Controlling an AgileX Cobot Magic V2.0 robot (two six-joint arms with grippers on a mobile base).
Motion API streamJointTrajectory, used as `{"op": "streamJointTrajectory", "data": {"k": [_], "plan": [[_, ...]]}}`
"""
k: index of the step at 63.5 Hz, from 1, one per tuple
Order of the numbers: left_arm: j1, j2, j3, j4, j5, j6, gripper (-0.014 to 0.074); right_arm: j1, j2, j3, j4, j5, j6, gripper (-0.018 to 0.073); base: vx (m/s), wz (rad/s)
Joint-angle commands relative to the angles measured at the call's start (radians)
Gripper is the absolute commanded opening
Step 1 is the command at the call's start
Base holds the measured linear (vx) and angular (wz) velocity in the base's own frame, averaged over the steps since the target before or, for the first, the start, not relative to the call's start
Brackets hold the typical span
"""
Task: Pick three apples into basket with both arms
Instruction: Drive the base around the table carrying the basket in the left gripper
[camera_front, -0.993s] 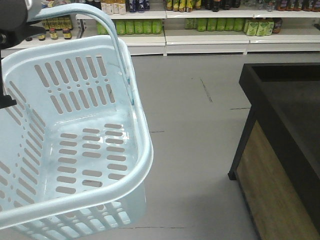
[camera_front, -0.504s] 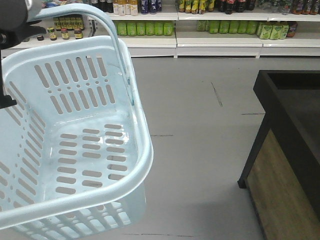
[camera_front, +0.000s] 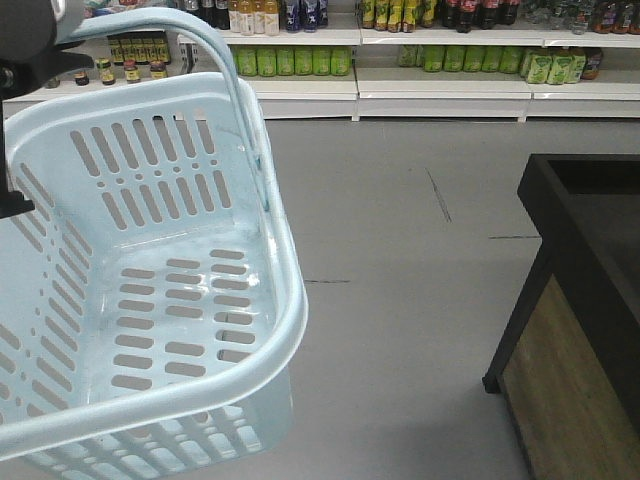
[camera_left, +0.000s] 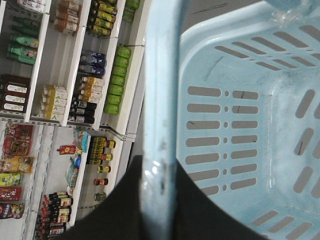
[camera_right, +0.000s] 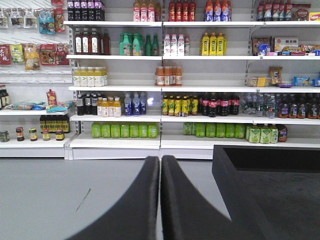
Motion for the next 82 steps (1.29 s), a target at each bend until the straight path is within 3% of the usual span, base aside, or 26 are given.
{"op": "streamJointTrajectory", "data": {"k": [1,82], "plan": [[-0.002,-0.024,-0.036,0.027,-0.075,-0.01,-0.0006,0.0,-0.013,0.014,0.0,-0.08,-0.003,-0.0008,0.11,0.0],[-0.002,-0.024,-0.036,0.027,-0.075,-0.01,-0.0006,0.0,-0.013,0.014,0.0,-0.08,-0.003,-0.0008,0.12,0.0]]}}
